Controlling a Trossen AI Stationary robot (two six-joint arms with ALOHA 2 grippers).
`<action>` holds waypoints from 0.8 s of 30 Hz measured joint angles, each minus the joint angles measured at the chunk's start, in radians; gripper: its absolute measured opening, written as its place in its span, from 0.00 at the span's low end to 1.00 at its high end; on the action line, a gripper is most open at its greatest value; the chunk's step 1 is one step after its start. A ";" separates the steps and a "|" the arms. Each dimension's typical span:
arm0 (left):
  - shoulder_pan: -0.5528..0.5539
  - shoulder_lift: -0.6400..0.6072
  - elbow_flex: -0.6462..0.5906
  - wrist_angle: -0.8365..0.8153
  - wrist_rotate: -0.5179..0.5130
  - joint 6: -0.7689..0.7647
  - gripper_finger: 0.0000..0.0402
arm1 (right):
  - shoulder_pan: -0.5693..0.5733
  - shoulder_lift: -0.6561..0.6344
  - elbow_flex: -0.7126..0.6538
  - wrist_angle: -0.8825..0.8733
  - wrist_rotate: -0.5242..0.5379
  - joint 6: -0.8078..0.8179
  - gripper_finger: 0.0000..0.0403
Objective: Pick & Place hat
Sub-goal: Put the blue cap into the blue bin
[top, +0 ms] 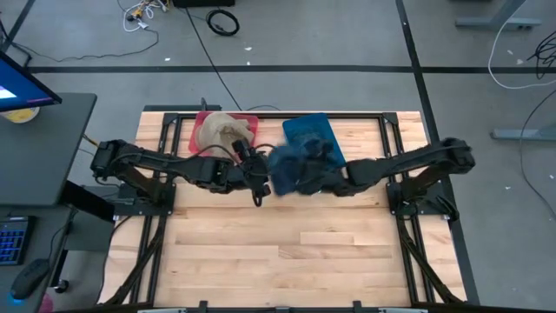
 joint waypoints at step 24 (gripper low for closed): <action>0.087 -0.051 0.000 -0.015 -0.057 -0.031 0.46 | -0.415 -0.175 -0.558 0.570 -0.263 -0.187 0.07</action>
